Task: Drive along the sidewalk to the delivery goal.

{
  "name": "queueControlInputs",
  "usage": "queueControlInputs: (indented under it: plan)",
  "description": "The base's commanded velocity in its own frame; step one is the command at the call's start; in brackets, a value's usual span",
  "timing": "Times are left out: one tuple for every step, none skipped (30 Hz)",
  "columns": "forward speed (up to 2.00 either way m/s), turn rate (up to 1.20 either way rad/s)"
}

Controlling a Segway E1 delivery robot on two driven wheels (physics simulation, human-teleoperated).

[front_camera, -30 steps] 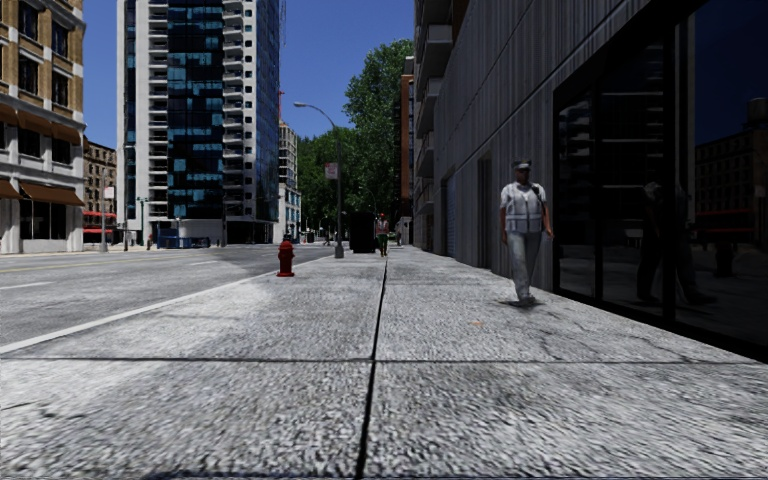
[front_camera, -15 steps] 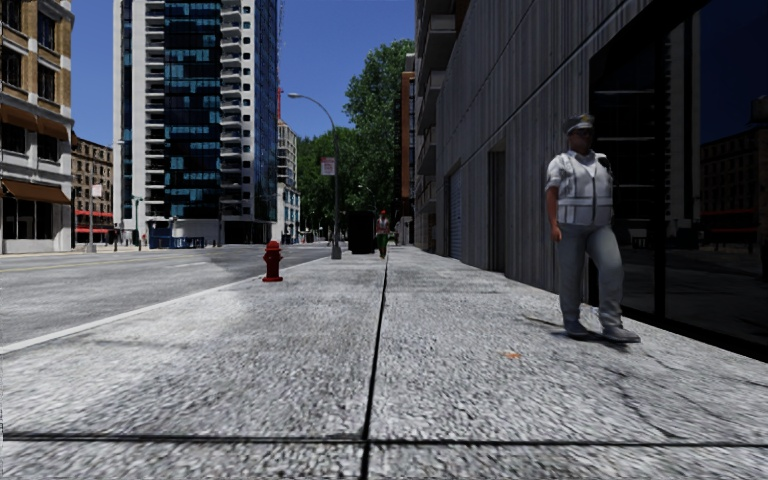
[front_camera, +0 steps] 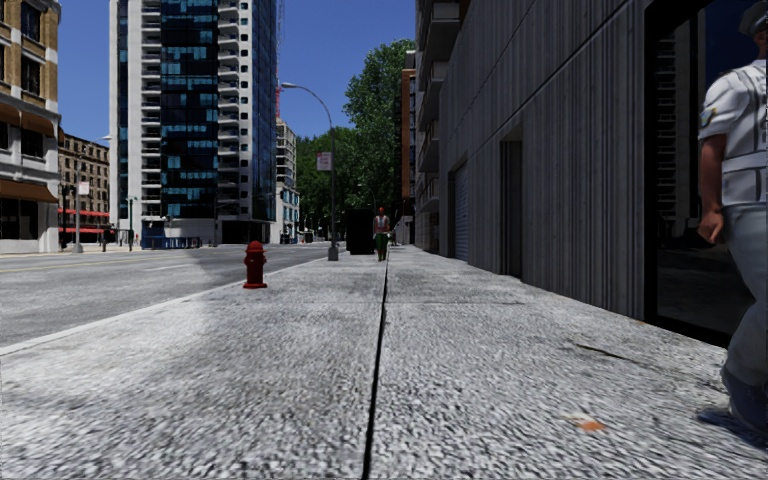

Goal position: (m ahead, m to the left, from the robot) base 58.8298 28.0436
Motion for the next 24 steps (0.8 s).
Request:
queueControlInputs:
  plan:
    - [2.0,0.0]
    - [2.0,0.0]
    - [2.0,0.0]
    - [2.0,0.0]
    - [2.0,0.0]
    - [2.0,0.0]
    - [2.0,0.0]
    - [2.0,0.0]
    - [2.0,0.0]
    - [2.0,-0.06]
    - [2.0,-0.16]
    - [2.0,-0.23]
    - [2.0,-0.23]
    - [2.0,-0.27]
    - [2.0,-0.28]
    - [2.0,-0.29]
    - [2.0,-0.29]
    - [2.0,-0.3]
    - [2.0,-0.3]
    - [2.0,-0.3]
    - [2.0,-0.3]
    - [2.0,-0.3]
    - [2.0,-0.3]
    - [2.0,-0.3]
